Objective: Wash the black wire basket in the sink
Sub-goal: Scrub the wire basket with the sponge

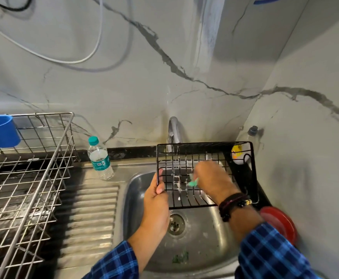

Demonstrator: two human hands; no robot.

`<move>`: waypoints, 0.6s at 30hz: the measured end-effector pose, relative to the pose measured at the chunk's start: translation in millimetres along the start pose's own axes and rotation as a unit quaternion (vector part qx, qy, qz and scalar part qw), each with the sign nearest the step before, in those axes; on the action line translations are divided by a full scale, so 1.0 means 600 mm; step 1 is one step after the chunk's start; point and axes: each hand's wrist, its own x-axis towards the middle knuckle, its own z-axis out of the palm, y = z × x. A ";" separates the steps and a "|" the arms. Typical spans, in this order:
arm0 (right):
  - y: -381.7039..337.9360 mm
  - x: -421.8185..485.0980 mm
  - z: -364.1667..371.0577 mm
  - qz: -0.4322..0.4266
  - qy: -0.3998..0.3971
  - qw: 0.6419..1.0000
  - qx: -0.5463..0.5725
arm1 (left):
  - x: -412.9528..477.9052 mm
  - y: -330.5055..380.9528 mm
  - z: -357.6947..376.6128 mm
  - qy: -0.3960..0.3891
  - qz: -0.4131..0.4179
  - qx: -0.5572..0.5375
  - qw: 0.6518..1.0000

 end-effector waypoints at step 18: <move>0.071 0.005 0.008 0.117 0.161 0.980 0.013 | 0.013 -0.001 -0.028 -0.029 -0.001 0.000 1.000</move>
